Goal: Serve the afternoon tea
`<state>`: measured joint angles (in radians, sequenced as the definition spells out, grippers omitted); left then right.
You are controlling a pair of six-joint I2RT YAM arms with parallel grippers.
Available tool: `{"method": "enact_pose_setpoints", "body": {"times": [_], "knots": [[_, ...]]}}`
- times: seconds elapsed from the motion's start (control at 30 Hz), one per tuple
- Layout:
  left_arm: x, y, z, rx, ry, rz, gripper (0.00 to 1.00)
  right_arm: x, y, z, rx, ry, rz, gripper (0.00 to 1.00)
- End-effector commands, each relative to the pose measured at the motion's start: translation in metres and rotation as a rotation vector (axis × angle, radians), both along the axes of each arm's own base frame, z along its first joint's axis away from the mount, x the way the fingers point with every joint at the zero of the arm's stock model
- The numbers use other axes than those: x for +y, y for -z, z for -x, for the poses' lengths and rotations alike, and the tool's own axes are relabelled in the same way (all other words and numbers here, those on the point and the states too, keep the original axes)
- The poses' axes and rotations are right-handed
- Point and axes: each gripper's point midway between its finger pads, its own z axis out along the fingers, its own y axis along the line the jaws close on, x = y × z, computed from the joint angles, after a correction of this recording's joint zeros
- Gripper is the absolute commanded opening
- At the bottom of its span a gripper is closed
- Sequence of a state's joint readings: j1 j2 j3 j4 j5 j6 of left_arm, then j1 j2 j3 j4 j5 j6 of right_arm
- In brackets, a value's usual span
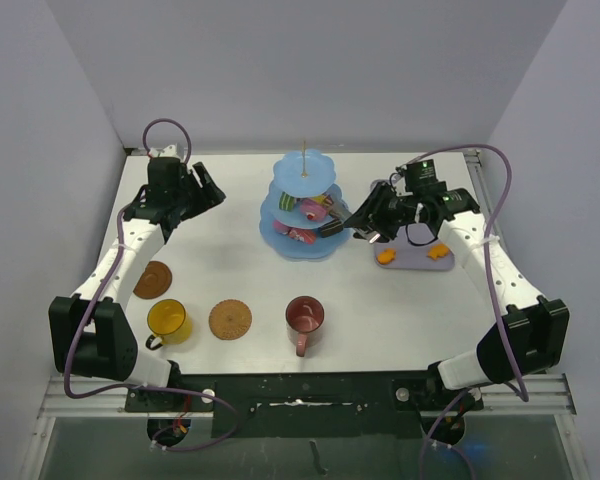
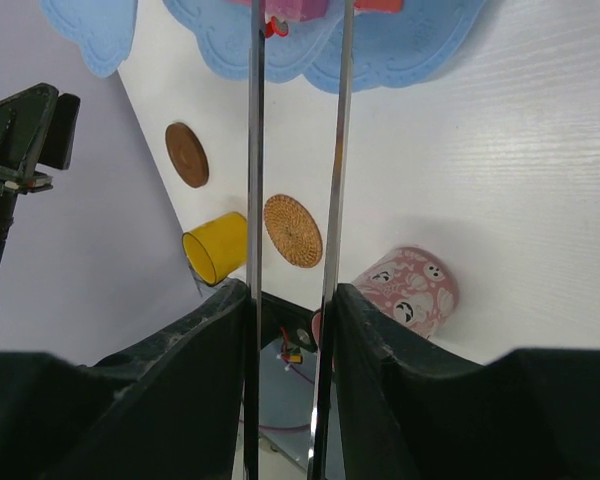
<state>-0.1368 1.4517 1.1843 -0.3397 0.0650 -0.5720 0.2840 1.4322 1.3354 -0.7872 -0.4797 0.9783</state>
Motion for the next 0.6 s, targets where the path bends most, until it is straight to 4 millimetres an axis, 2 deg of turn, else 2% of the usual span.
{"method": "enact_pose_setpoints", "body": {"times": [0.0,0.33,0.57], "knots": [[-0.003,-0.023,-0.009,-0.086,0.01,0.007,0.62,-0.014,-0.034,-0.003,-0.106,0.012,-0.002,0.36],[-0.004,-0.023,-0.009,-0.082,0.011,0.012,0.62,-0.036,-0.041,-0.003,-0.123,0.058,0.01,0.36],[-0.005,-0.025,-0.01,-0.084,0.014,0.005,0.62,-0.068,-0.046,-0.004,-0.134,0.117,0.064,0.36]]}}
